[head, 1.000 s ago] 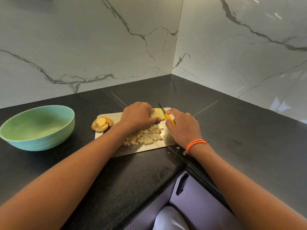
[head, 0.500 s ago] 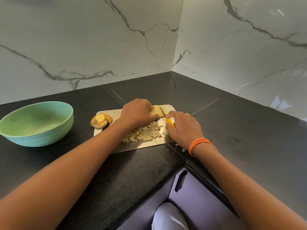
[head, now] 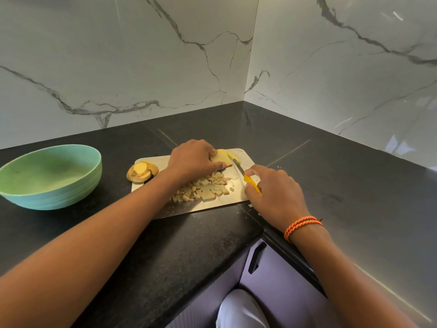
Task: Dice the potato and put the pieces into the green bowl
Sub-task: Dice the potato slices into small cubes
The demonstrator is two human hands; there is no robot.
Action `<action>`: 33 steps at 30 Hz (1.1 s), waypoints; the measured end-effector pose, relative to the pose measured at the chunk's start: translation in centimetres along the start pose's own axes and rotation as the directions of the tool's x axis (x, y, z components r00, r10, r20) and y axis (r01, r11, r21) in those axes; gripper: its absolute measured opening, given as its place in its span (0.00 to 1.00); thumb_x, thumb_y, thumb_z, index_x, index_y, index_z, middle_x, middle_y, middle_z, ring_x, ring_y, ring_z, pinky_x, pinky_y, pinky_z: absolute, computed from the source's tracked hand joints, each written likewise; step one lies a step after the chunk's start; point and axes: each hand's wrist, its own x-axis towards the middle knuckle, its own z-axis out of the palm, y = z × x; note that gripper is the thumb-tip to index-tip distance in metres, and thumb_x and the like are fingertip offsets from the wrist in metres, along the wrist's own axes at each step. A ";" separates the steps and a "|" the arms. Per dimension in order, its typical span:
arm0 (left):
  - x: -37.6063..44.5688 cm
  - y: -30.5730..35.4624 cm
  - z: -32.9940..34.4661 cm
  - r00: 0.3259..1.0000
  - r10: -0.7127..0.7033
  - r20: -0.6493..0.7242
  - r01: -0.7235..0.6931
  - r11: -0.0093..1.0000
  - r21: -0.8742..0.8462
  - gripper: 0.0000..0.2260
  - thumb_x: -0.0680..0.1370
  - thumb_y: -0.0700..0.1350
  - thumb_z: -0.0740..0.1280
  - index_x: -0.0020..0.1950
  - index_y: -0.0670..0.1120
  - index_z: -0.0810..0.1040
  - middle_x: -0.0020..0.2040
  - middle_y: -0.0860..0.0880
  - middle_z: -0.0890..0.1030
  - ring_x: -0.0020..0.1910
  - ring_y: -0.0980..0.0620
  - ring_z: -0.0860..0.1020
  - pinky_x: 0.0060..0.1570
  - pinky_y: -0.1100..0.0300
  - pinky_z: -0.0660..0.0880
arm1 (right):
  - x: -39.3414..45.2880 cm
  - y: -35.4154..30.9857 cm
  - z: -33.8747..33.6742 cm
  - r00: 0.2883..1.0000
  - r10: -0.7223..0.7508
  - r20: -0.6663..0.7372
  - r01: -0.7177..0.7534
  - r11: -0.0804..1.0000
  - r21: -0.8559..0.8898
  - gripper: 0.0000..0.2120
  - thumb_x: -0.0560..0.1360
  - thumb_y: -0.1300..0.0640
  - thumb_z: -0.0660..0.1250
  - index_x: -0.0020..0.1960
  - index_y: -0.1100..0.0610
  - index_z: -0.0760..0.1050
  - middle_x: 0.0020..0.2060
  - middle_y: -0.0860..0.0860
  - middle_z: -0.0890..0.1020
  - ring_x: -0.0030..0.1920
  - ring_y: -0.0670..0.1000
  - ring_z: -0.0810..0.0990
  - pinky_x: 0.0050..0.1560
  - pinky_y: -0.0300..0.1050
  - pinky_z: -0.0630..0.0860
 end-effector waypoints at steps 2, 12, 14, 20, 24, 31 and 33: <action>0.1 -0.1 0.0 1.000 -0.010 0.009 0.010 1.000 -0.004 0.28 0.76 0.70 0.69 0.68 0.54 0.83 0.66 0.58 0.83 0.57 0.55 0.81 0.44 0.61 0.74 | 0.6 -0.4 0.3 1.000 0.010 -0.029 -0.009 0.999 0.035 0.16 0.81 0.48 0.63 0.68 0.45 0.75 0.39 0.49 0.80 0.38 0.50 0.78 0.43 0.49 0.80; 0.2 -0.2 0.2 1.000 -0.015 -0.015 0.016 1.000 0.024 0.30 0.74 0.73 0.69 0.67 0.55 0.84 0.62 0.59 0.84 0.56 0.56 0.81 0.42 0.59 0.73 | 5.3 -1.8 2.3 0.997 0.027 -0.076 -0.023 0.998 0.056 0.17 0.81 0.48 0.62 0.68 0.47 0.75 0.44 0.51 0.82 0.47 0.54 0.79 0.41 0.47 0.70; 0.2 -0.3 0.2 1.000 -0.009 -0.011 0.010 1.000 0.027 0.30 0.74 0.73 0.69 0.67 0.55 0.84 0.62 0.59 0.84 0.56 0.56 0.81 0.42 0.59 0.73 | 5.5 -1.9 2.6 0.997 0.027 -0.074 -0.023 0.998 0.052 0.17 0.81 0.48 0.62 0.68 0.47 0.75 0.49 0.52 0.83 0.49 0.55 0.80 0.43 0.47 0.71; 0.2 -0.4 0.2 1.000 -0.029 0.006 0.028 0.999 0.033 0.29 0.73 0.74 0.69 0.64 0.55 0.85 0.57 0.58 0.86 0.53 0.55 0.82 0.44 0.57 0.79 | 5.3 -2.9 2.6 0.999 -0.033 -0.027 0.031 0.998 -0.055 0.16 0.83 0.51 0.61 0.69 0.52 0.75 0.56 0.56 0.81 0.53 0.59 0.81 0.45 0.47 0.69; 0.2 -0.1 0.3 0.999 -0.037 -0.007 0.037 0.997 0.061 0.28 0.73 0.73 0.68 0.61 0.55 0.87 0.54 0.55 0.87 0.51 0.53 0.83 0.52 0.53 0.81 | 4.7 -2.8 2.1 1.000 -0.027 0.000 0.027 0.999 -0.034 0.17 0.82 0.52 0.61 0.70 0.52 0.74 0.57 0.56 0.81 0.55 0.61 0.79 0.47 0.49 0.69; 0.0 0.1 0.2 0.999 -0.022 -0.026 0.023 0.998 0.054 0.29 0.75 0.72 0.69 0.67 0.54 0.84 0.57 0.57 0.87 0.54 0.53 0.83 0.46 0.58 0.77 | 1.7 -1.0 1.4 0.998 -0.058 0.015 0.058 0.998 -0.023 0.17 0.81 0.48 0.62 0.69 0.46 0.74 0.48 0.52 0.81 0.50 0.57 0.79 0.45 0.49 0.70; -0.1 0.2 0.0 1.000 -0.018 -0.023 0.019 0.999 0.051 0.29 0.75 0.72 0.68 0.67 0.54 0.84 0.59 0.57 0.86 0.53 0.53 0.83 0.38 0.62 0.71 | 1.1 -0.5 0.8 0.998 -0.066 0.023 0.067 0.997 -0.038 0.17 0.81 0.48 0.62 0.69 0.45 0.73 0.47 0.51 0.81 0.49 0.56 0.79 0.45 0.49 0.69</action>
